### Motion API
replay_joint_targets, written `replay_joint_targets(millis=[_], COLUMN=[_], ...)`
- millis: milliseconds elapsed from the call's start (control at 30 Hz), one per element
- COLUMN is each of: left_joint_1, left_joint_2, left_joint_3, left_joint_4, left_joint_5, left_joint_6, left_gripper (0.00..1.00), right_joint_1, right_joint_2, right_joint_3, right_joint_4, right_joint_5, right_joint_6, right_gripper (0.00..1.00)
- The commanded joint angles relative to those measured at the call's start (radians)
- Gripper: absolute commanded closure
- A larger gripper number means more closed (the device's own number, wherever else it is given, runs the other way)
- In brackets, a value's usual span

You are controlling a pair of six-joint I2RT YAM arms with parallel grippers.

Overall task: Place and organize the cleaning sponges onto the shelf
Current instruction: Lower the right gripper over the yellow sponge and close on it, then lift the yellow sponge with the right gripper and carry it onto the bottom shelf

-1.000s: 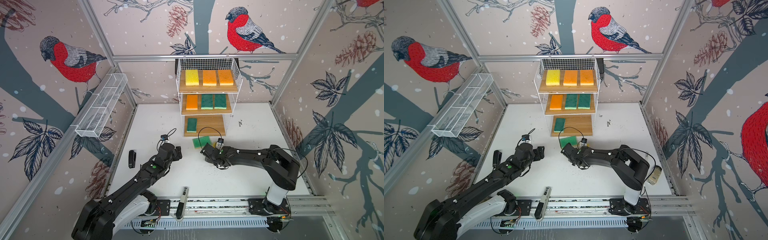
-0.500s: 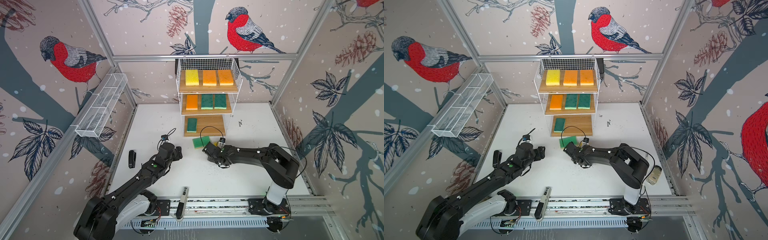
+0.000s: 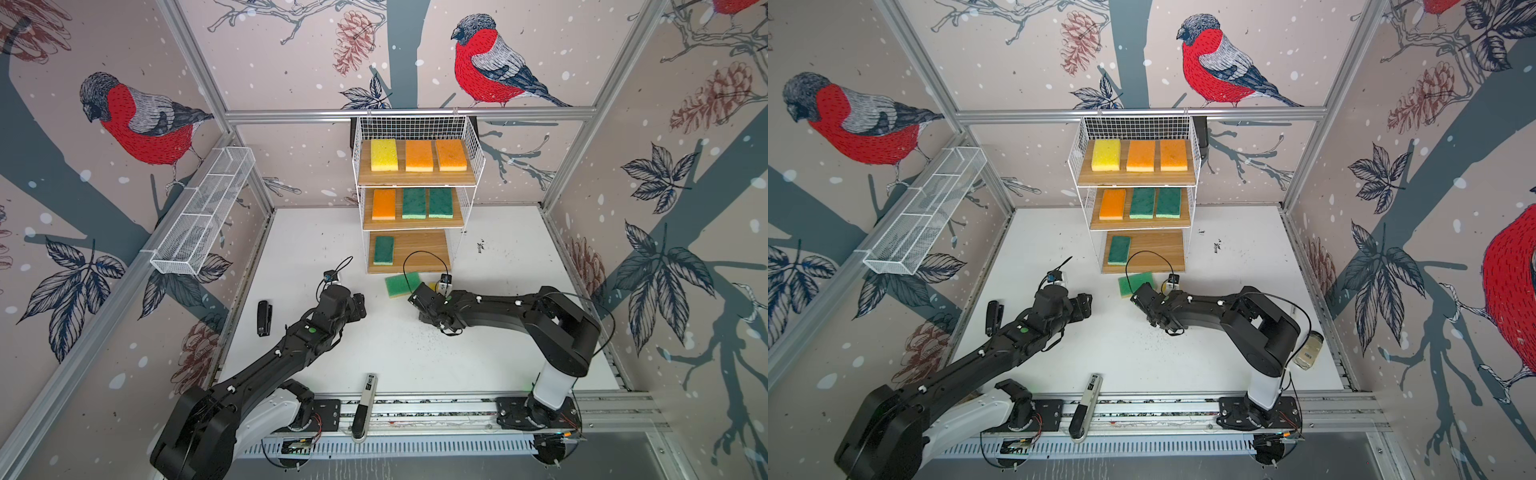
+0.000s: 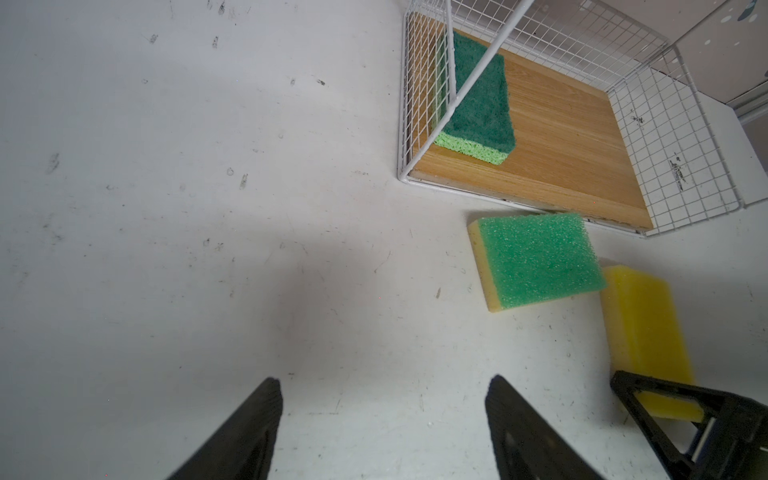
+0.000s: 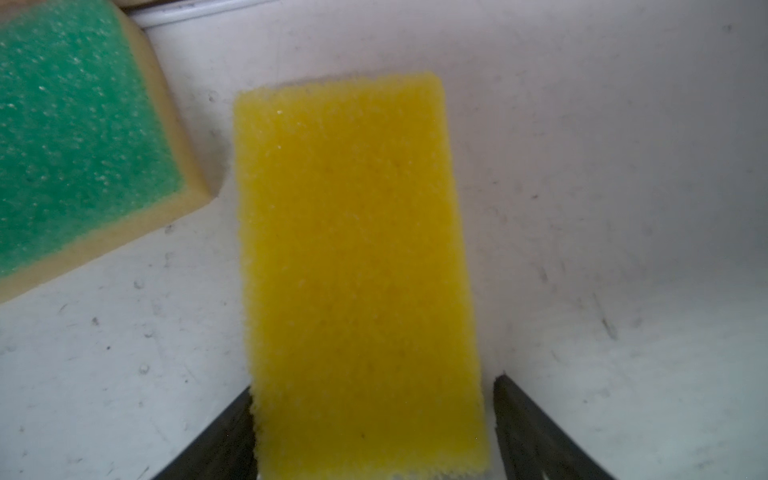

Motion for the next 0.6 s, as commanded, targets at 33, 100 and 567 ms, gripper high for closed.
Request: replay_joint_targets(millis=[33,100,567], left_joint_1=[0.001,0.001,0.001], left_joint_2=[-0.012,-0.016,-0.037], left_joint_3=[0.008,0.011,0.026], left_joint_4=[0.013,0.004,-0.022], left_joint_5=[-0.011,-0.015,-0.029], left_joint_6=[-0.013,-0.015,-0.034], left_gripper=[0.22,0.22,0.23], right_joint_1=[-0.013,-0.019,-0.022], right_joint_2=[0.006,0.01,-0.049], right_joint_3=[-0.009,-0.01,-0.026], right_joint_4=[0.046,0.058,0.018], right_joint_5=[0.003,-0.011,0.013], right_joint_6=[-0.093,-0.112,-0.126], right_gripper=[0.16,0.19,0.31])
